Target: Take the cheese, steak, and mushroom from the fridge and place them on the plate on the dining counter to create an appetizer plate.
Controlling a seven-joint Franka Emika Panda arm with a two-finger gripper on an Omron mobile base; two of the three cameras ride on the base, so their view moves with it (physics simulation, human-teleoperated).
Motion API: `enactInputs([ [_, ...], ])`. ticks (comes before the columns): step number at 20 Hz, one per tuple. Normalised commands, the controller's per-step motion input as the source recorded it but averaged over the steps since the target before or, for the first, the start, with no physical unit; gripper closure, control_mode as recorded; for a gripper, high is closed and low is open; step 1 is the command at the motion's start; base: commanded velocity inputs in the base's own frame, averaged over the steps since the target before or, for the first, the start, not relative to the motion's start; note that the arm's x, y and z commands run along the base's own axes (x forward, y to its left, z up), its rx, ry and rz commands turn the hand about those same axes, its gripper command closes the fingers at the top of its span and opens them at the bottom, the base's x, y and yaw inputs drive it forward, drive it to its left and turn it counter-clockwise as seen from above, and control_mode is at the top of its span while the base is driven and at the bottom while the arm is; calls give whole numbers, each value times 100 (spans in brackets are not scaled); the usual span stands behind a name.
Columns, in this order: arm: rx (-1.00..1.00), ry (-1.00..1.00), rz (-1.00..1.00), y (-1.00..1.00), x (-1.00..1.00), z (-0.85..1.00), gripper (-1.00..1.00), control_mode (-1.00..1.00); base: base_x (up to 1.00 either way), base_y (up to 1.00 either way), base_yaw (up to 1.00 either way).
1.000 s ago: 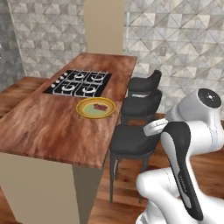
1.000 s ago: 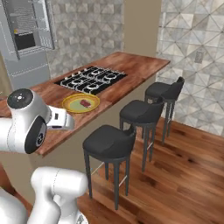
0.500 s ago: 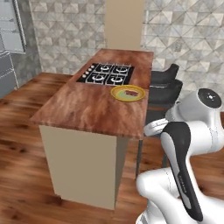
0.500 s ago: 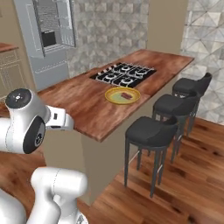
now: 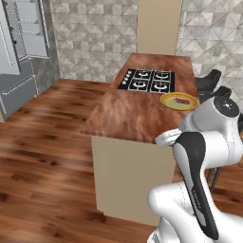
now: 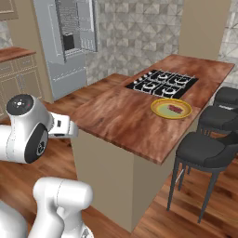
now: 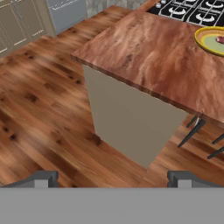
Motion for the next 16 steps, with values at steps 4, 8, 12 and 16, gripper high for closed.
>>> enactInputs([
  [4,0,0,0,0,0,0,-100,100,-7,100,0],
  [8,0,0,0,0,0,0,-100,100,0,100,0],
  [12,0,0,0,0,0,0,-100,100,0,100,0],
  [16,0,0,0,0,0,0,-100,100,54,100,-3],
])
